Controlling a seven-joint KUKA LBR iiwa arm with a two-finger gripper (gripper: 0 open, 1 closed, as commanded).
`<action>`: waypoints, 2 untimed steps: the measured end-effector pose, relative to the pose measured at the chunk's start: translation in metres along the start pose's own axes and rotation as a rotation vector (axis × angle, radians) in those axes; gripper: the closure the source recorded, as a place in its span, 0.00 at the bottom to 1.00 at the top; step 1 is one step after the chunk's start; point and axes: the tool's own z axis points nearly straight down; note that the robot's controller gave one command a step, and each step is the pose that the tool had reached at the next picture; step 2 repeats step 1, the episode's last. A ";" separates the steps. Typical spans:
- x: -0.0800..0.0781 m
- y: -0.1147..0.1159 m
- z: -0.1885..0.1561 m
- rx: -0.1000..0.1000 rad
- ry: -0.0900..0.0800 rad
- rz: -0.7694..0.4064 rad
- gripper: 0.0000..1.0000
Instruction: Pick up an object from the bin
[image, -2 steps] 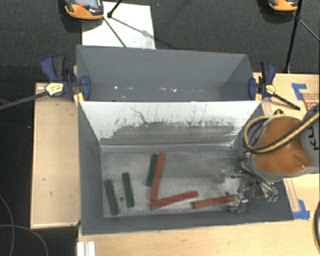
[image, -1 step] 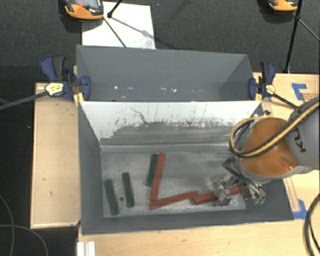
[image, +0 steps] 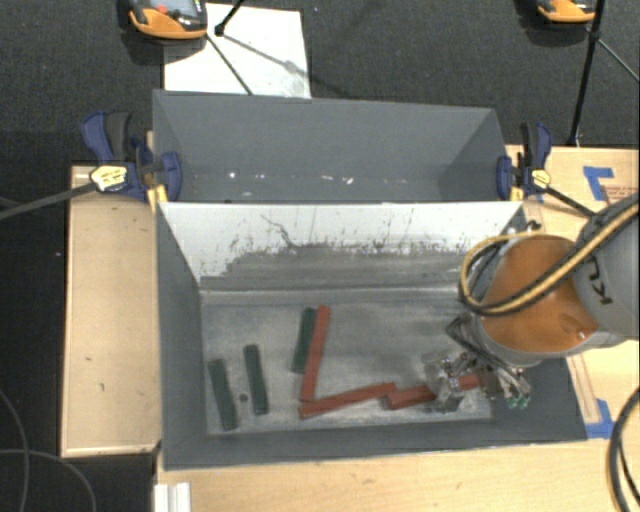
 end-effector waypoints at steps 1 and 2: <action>-0.003 -0.037 -0.164 0.002 -0.003 0.023 1.00; -0.003 -0.037 -0.164 0.002 -0.003 0.023 1.00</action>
Offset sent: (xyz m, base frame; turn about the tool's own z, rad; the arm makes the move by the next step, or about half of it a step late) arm 0.0000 0.0000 0.0000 0.0000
